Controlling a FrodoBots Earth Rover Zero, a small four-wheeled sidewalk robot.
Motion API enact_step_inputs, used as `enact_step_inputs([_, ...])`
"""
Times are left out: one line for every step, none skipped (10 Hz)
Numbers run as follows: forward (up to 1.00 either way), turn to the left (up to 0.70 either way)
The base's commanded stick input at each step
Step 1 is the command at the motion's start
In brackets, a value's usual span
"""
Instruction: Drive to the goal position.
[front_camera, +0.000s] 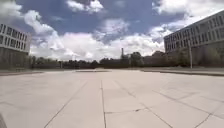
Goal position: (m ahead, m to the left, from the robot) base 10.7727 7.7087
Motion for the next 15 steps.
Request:
enact_step_inputs([0.70, 0.00])
enact_step_inputs([0.70, 0.00])
enact_step_inputs([0.70, 0.00])
enact_step_inputs([0.70, 0.00])
enact_step_inputs([0.70, 0.00])
enact_step_inputs([0.70, 0.00])
enact_step_inputs([0.70, 0.00])
enact_step_inputs([0.70, 0.00])
enact_step_inputs([0.70, 0.00])
enact_step_inputs([0.70, 0.00])
enact_step_inputs([0.70, 0.00])
enact_step_inputs([0.70, 0.00])
enact_step_inputs([0.70, 0.00])
enact_step_inputs([0.70, 0.00])
enact_step_inputs([0.70, 0.00])
